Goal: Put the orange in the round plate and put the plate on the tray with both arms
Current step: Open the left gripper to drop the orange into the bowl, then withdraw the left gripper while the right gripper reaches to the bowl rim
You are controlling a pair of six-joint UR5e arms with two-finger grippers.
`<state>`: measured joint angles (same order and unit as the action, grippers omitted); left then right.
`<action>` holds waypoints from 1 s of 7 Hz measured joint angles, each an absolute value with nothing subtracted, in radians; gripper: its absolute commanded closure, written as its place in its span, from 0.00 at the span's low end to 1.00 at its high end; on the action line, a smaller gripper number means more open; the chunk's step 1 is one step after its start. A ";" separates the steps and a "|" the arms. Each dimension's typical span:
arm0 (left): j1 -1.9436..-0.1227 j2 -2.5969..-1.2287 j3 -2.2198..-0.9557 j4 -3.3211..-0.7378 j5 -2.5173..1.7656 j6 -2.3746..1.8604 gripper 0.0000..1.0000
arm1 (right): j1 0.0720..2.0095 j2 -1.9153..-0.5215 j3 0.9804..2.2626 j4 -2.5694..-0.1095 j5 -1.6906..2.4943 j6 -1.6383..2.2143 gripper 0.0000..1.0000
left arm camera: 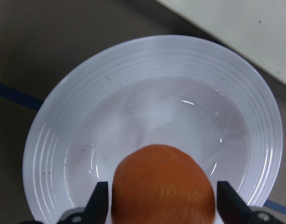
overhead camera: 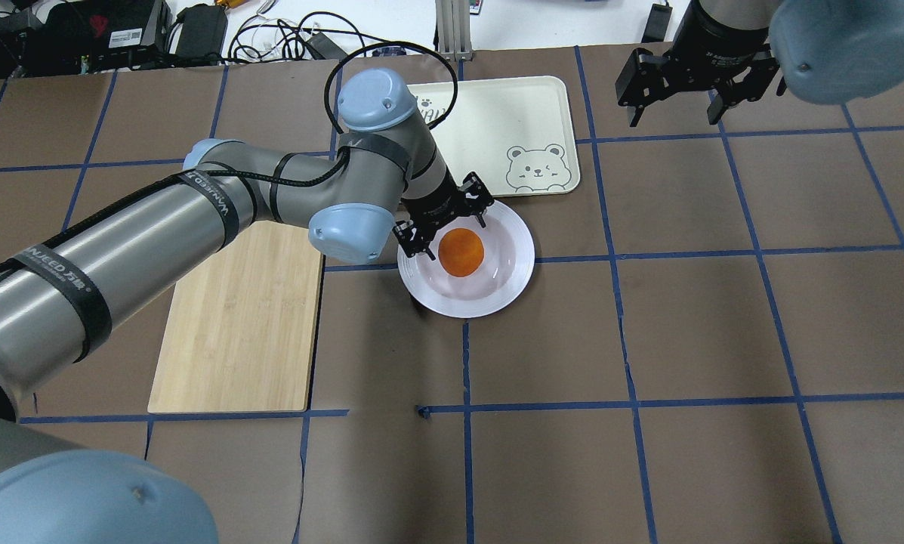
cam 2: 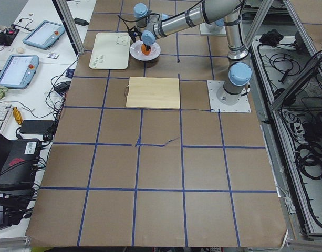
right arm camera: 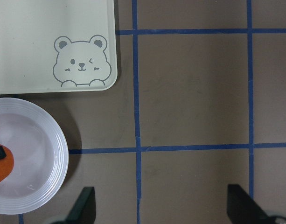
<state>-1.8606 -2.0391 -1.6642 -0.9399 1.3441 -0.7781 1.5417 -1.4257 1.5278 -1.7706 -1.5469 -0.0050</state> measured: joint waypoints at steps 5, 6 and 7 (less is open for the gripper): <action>-1.696 -1.902 -1.511 -1.151 1.447 -0.398 0.00 | 1.539 -1.392 1.688 -1.912 -1.388 0.038 0.00; -1.648 -1.862 -1.501 -1.204 1.450 -0.375 0.00 | 1.543 -1.366 1.752 -2.004 -1.338 0.084 0.00; -1.607 -1.817 -1.498 -1.268 1.473 -0.365 0.00 | 1.548 -1.329 1.814 -2.114 -1.285 0.134 0.00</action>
<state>-1.6074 -1.8170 -1.4980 -1.2675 1.4731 -0.3649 1.5482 -1.3292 1.8143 -2.1137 -1.2846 0.1338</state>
